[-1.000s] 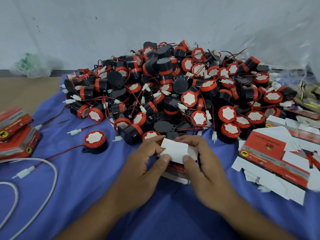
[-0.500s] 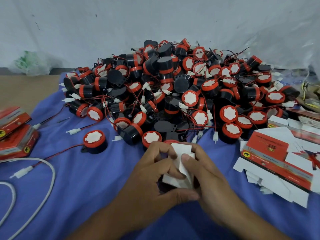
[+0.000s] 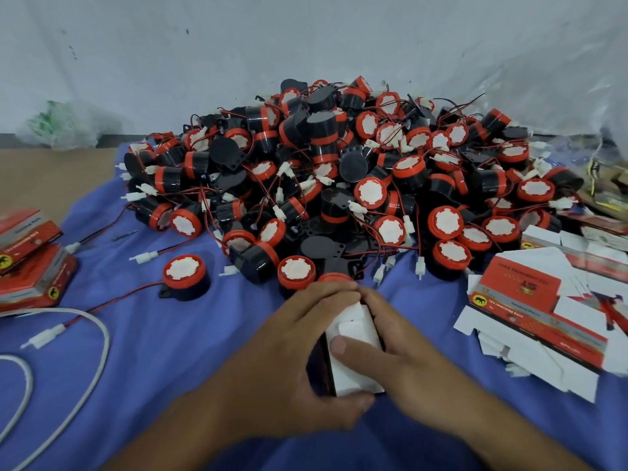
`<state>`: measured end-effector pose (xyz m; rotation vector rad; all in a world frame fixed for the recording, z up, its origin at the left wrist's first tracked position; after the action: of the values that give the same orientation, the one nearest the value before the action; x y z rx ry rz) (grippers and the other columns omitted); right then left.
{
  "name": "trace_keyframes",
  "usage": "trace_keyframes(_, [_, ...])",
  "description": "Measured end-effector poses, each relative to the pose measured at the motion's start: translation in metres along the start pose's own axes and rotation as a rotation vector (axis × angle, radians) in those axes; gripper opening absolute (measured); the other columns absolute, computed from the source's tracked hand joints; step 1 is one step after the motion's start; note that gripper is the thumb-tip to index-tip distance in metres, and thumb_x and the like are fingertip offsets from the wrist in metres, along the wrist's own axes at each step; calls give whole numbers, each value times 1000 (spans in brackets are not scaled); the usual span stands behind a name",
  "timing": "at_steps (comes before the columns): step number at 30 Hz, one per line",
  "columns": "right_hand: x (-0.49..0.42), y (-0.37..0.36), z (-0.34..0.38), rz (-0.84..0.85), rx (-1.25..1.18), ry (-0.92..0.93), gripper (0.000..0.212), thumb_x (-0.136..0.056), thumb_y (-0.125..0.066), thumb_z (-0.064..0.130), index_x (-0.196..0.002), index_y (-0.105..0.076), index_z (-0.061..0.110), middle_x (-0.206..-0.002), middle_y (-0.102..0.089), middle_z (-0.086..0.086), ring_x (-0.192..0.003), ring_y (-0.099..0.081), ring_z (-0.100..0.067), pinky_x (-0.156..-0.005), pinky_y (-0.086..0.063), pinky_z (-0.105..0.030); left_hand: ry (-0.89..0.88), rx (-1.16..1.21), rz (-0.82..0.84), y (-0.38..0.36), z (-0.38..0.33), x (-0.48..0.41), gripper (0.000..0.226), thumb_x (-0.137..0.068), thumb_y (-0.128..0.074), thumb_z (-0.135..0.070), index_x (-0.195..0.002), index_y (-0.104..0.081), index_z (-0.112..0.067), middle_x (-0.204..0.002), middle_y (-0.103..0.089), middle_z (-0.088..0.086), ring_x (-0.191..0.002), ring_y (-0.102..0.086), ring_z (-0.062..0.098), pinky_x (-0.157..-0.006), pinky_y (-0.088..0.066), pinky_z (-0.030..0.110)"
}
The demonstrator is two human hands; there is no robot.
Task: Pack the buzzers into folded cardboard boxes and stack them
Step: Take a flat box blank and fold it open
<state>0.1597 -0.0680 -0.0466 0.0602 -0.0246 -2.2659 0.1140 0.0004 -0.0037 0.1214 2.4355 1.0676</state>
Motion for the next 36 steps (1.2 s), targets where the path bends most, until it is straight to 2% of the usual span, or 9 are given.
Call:
trace_keyframes(8, [9,11,-5,-7,184,-151,23,-100,-59,22,-114,-65,40,-112,-72,7,-102,-69,-14,-88,-57,-48,25,-60,-17,-4,2,3,81,-77,-73,-53,-145,-46,-18,-139,-45,-13,-127,-48,3,-97,-44,17])
trace_keyframes(12, [10,13,-4,-1,245,-167,25,-99,-56,16,-113,-63,34,-106,-71,7,-96,-68,-12,-81,-58,-36,20,-120,-17,-6,-6,2,81,-76,-69,-57,-142,-50,-15,-136,-50,-8,-117,-54,4,-90,-45,12])
trace_keyframes(14, [11,14,-3,16,274,-171,27,-98,-55,13,-114,-61,33,-104,-71,10,-93,-67,-8,-75,-54,-27,11,-117,-23,-6,-8,1,78,-76,-70,-55,-140,-51,-15,-133,-52,-7,-114,-56,6,-88,-46,15])
trace_keyframes(16, [12,14,-3,31,291,-170,29,-98,-54,12,-117,-61,33,-107,-70,11,-96,-66,-8,-77,-53,-27,-5,-110,-33,-6,-8,1,77,-76,-71,-54,-140,-50,-17,-132,-51,-7,-114,-55,7,-87,-47,19])
trace_keyframes(21, [12,12,0,45,262,-136,40,-92,-50,23,-130,-56,35,-121,-67,9,-112,-63,-14,-96,-52,-47,-15,-82,-53,-5,-6,3,77,-77,-73,-54,-142,-43,-26,-135,-48,-11,-118,-54,7,-88,-47,22])
trace_keyframes(27, [10,12,0,-3,193,-56,40,-95,-42,25,-118,-57,53,-120,-65,9,-111,-61,-13,-96,-52,-40,4,-120,-78,-2,-2,5,77,-76,-70,-57,-140,-50,-17,-137,-48,-11,-120,-52,4,-95,-45,16])
trace_keyframes(31, [9,8,-10,29,165,-57,44,-90,-47,53,-129,-41,71,-132,-56,27,-124,-51,6,-103,-44,-19,26,-106,-76,0,1,5,79,-75,-69,-58,-141,-47,-19,-135,-47,-15,-114,-54,4,-90,-48,17])
trace_keyframes(34, [9,14,-24,-18,72,-101,58,-82,-53,68,-137,-35,68,-144,-43,37,-137,-38,9,-118,-31,-34,52,-83,-67,0,4,5,80,-74,-68,-58,-142,-49,-19,-133,-46,-17,-115,-53,2,-89,-49,18])
trace_keyframes(36, [8,10,-24,-25,-24,-120,57,-78,-57,74,-133,-41,68,-143,-46,35,-136,-41,6,-118,-31,-37,64,-71,-66,0,6,5,80,-74,-67,-58,-141,-50,-17,-132,-47,-16,-117,-53,2,-90,-48,18])
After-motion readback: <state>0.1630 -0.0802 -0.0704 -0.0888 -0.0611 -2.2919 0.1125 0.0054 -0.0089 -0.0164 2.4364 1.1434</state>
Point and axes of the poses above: each hand's wrist, its own x-axis away from the middle knuckle, its own y-axis out of the back of the hand, z = x × y, the point moved 10 cm from there along -x, towards the middle knuckle
